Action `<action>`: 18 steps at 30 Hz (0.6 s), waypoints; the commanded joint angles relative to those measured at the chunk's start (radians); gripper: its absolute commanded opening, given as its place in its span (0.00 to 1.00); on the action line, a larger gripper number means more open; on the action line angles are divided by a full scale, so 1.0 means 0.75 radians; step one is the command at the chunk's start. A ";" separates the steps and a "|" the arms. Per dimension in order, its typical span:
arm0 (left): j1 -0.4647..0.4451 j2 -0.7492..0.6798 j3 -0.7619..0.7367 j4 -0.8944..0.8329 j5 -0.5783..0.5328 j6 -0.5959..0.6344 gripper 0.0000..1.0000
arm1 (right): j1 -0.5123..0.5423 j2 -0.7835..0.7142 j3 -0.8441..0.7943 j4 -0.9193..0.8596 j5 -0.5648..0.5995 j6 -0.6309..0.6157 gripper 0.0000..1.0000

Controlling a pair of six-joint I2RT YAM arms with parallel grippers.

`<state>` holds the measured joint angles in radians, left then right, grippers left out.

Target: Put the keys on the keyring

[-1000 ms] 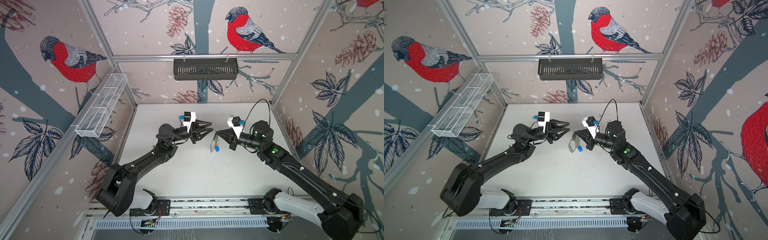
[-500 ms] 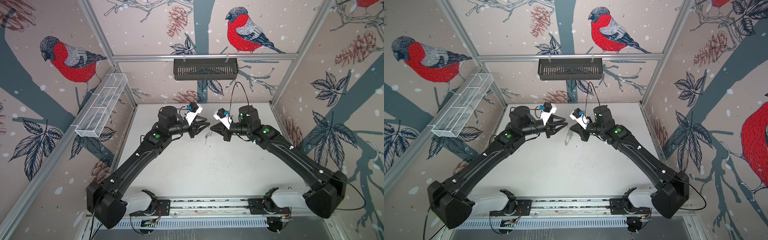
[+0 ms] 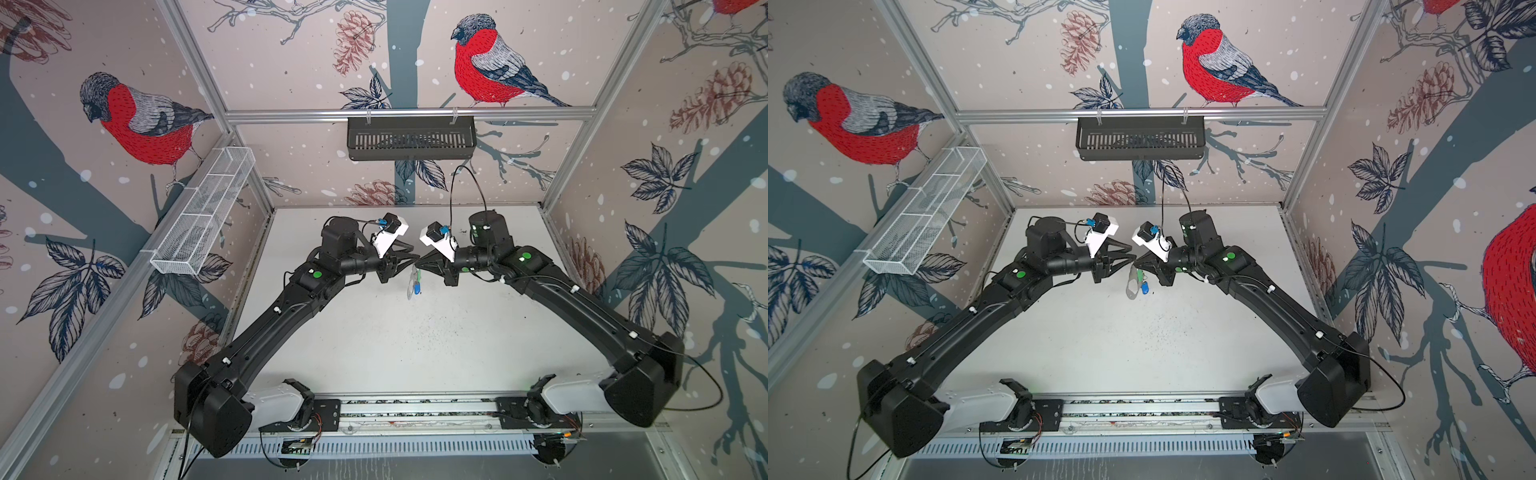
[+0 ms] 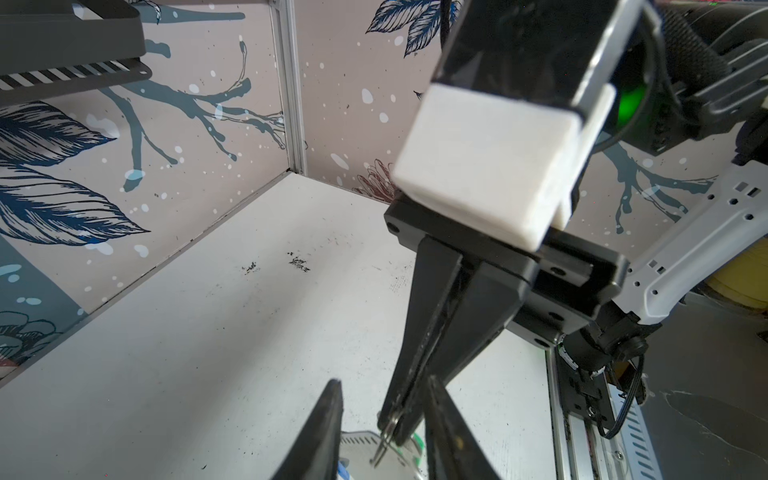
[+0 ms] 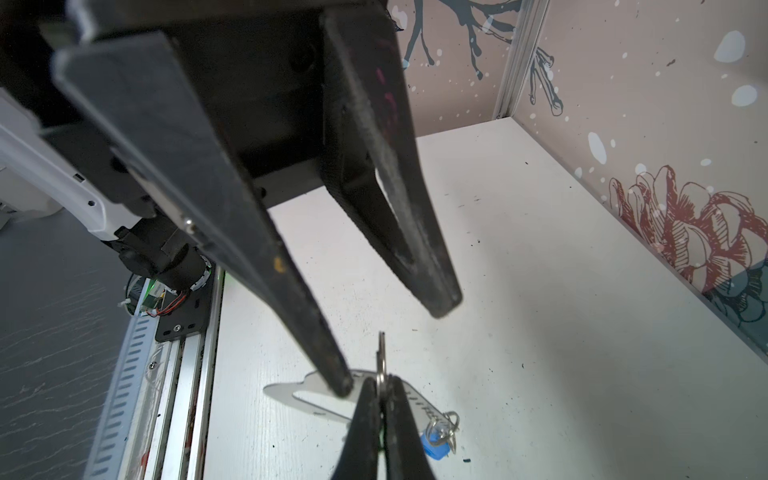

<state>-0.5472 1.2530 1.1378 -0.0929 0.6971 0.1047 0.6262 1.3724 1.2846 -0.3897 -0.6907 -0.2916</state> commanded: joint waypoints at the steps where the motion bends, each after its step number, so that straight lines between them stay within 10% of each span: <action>1: -0.011 0.012 0.011 -0.018 0.027 0.026 0.33 | 0.003 -0.005 -0.002 0.035 -0.044 -0.018 0.00; 18: -0.035 0.007 -0.002 -0.044 -0.031 0.045 0.28 | -0.002 -0.060 -0.043 0.064 -0.028 -0.016 0.00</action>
<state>-0.5724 1.2652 1.1381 -0.1223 0.6788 0.1307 0.6262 1.3418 1.2579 -0.3851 -0.7021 -0.2943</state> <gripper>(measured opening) 0.276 0.064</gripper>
